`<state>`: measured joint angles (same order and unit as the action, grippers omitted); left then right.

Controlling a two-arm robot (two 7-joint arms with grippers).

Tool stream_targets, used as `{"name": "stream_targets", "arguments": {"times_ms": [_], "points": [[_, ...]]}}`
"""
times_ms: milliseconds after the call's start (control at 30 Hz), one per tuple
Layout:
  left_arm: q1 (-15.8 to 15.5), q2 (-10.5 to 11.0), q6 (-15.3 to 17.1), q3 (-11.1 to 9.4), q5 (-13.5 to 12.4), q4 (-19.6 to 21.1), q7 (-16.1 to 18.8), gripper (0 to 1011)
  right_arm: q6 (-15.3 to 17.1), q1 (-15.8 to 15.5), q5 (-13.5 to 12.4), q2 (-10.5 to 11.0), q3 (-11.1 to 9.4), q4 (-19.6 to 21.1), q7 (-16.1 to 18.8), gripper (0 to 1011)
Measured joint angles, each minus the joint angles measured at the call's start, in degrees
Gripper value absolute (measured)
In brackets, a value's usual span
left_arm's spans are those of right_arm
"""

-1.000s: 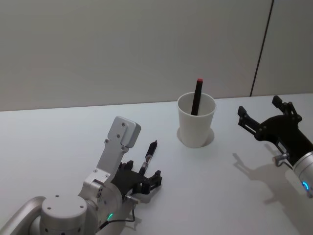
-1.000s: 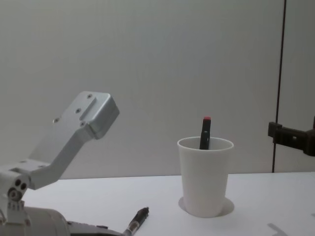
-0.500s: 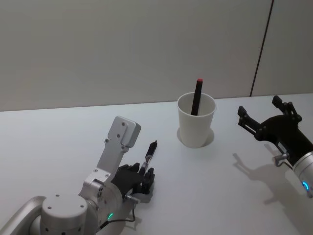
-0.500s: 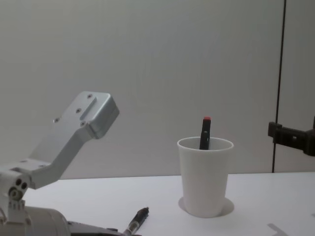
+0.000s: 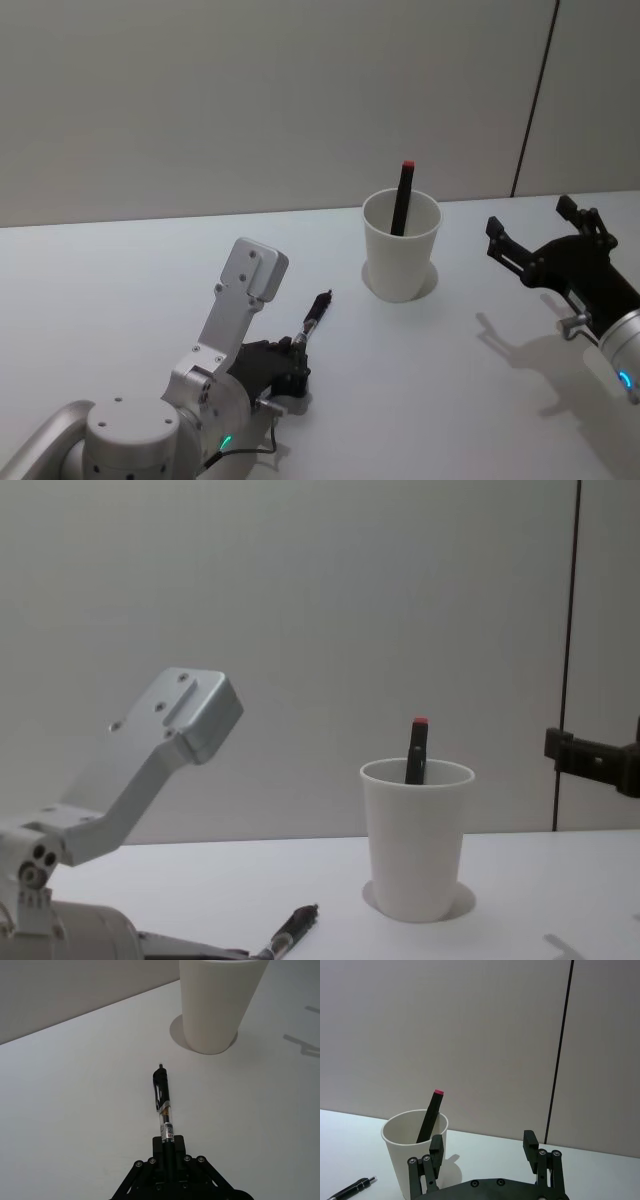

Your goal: Place the pen into the pen holder.

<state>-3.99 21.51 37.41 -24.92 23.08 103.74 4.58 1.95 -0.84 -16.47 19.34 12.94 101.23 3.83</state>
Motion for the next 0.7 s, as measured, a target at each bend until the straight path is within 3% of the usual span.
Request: {"name": "stream_targets", "arguments": {"times_ms": [367, 700], "points": [[0.06, -0.05, -0.22, 0.12, 0.15, -0.01, 0.06, 128, 0.00, 0.00, 0.00, 0.00, 0.00, 0.00, 0.00, 1001], [0.78, -0.14, -5.55, 1.10, 1.25, 0.03, 2.31, 129, 0.00, 0.00, 0.00, 0.00, 0.00, 0.00, 0.00, 1002]]}}
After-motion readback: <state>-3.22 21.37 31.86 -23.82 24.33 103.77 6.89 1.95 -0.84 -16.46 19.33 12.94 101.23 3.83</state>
